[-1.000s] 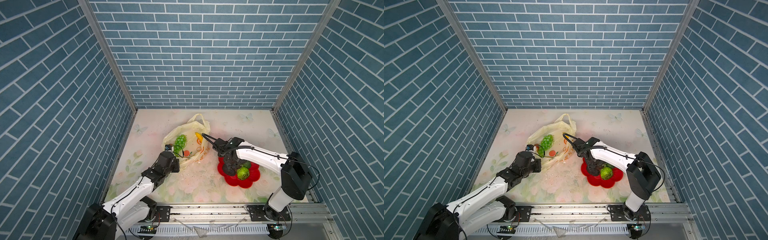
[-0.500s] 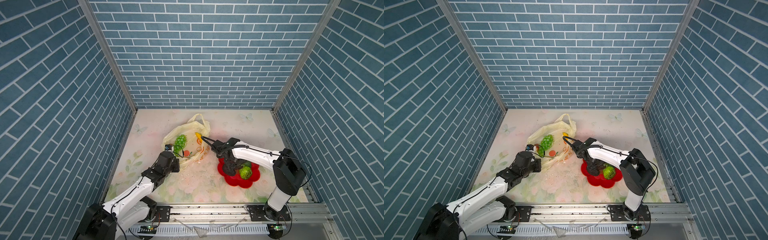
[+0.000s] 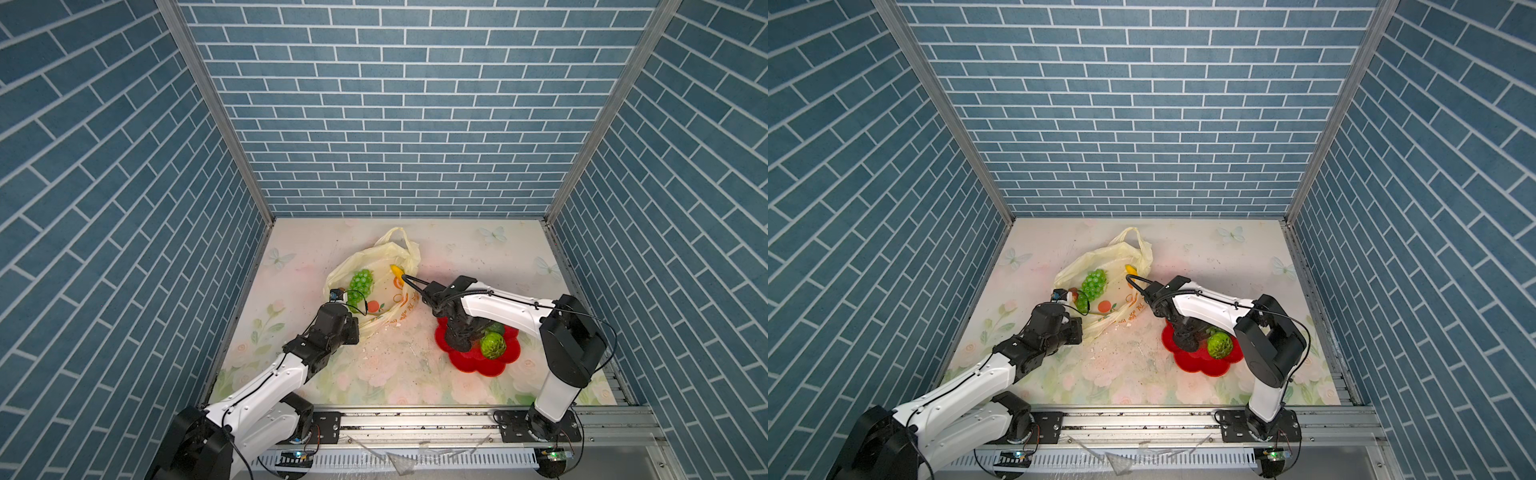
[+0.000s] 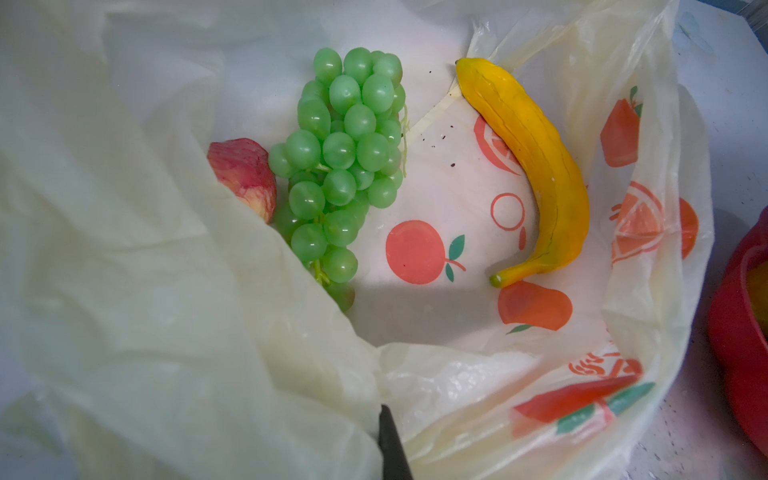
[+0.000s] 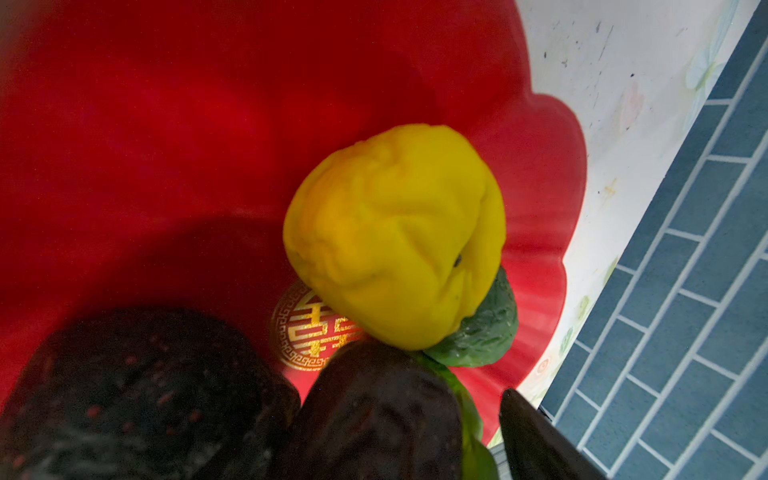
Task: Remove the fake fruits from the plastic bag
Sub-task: 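Lower the dark brown fruit into the red plate, then open the right gripper to release the dark brown fruit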
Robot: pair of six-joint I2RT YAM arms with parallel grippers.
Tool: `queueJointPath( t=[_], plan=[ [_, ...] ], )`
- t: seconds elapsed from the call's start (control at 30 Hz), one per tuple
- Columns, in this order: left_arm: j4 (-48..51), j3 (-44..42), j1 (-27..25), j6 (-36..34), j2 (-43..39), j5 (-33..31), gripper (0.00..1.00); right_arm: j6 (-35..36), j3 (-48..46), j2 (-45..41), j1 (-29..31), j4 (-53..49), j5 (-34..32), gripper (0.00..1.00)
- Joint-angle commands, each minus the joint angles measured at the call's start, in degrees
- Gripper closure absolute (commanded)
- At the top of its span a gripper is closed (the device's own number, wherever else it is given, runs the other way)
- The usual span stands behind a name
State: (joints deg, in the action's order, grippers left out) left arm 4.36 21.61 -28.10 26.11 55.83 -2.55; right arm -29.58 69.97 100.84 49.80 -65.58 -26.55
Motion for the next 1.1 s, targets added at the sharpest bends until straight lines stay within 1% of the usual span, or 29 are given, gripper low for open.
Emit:
queueJointPath(
  t=[0.0,0.2,0.33,0.57,0.7,0.9,1.07],
  plan=[
    [-0.6,-0.72,0.15,-0.42,-0.04,-0.83,0.99,-0.84,2.88,-0.66,-0.11,-0.92,1.67,0.15],
    [-0.63,-0.69,0.15,-0.4,0.05,-0.87,0.99,-0.48,3.24,-3.56,-0.14,-0.22,4.67,0.05],
    [-0.56,-0.74,0.1,-0.44,-0.22,-0.97,0.99,-0.06,3.15,-4.42,-0.09,0.08,5.87,0.02],
    [-0.41,-0.84,0.14,-0.34,-0.55,-0.9,0.99,0.32,3.09,-5.64,-0.14,1.68,8.44,0.02],
    [-0.49,-0.79,0.14,-0.3,-0.46,-0.91,0.99,0.08,3.49,-6.52,-0.07,0.49,7.75,0.04],
    [-0.49,-0.84,0.15,-0.33,-0.49,-0.96,0.99,-1.52,3.01,-8.97,-0.12,-2.54,4.41,0.08],
    [-0.42,-0.81,0.14,-0.27,-0.5,-0.87,0.99,-2.23,0.92,-7.01,-0.13,-3.25,0.86,0.09]
  ],
)
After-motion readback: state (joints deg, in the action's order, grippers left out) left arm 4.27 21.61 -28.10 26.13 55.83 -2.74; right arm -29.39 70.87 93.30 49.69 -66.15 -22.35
